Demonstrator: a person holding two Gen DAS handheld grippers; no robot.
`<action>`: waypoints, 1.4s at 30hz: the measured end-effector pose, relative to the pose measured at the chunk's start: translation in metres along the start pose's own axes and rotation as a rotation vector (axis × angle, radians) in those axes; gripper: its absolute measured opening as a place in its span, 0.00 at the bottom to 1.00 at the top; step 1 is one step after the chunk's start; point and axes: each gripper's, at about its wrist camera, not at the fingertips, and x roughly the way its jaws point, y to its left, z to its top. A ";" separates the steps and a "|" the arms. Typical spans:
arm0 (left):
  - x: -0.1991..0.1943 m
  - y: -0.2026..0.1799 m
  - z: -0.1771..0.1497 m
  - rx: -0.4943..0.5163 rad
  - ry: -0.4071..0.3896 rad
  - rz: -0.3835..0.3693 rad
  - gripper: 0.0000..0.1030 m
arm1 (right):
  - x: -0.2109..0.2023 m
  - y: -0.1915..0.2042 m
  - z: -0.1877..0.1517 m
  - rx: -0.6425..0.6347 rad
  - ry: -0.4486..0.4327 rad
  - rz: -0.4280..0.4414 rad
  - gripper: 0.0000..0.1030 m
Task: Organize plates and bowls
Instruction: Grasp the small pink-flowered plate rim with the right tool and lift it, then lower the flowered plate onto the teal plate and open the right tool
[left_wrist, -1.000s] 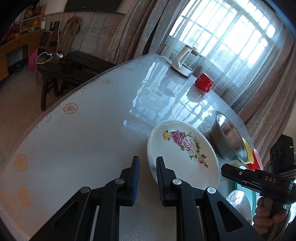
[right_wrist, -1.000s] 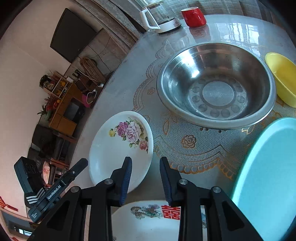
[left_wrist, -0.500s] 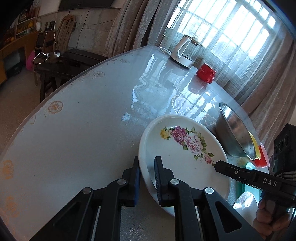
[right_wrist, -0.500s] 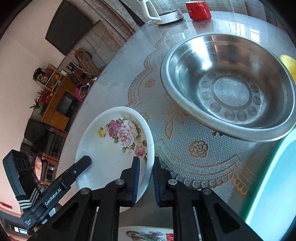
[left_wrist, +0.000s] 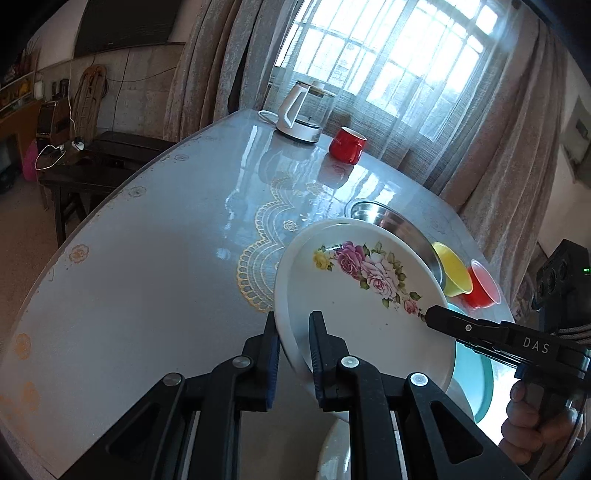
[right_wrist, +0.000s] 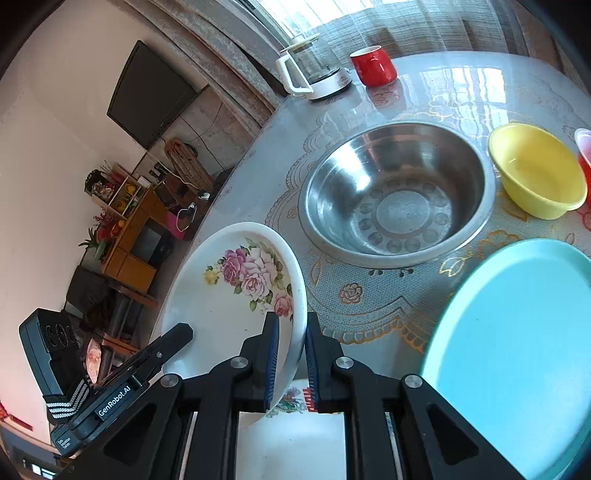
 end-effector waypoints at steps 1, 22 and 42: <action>-0.001 -0.009 0.000 0.016 0.001 -0.013 0.15 | -0.009 -0.005 -0.003 0.007 -0.015 -0.002 0.13; 0.074 -0.193 -0.032 0.338 0.207 -0.130 0.18 | -0.130 -0.158 -0.048 0.283 -0.196 -0.182 0.13; 0.096 -0.185 -0.045 0.366 0.243 -0.036 0.18 | -0.105 -0.166 -0.061 0.192 -0.143 -0.325 0.13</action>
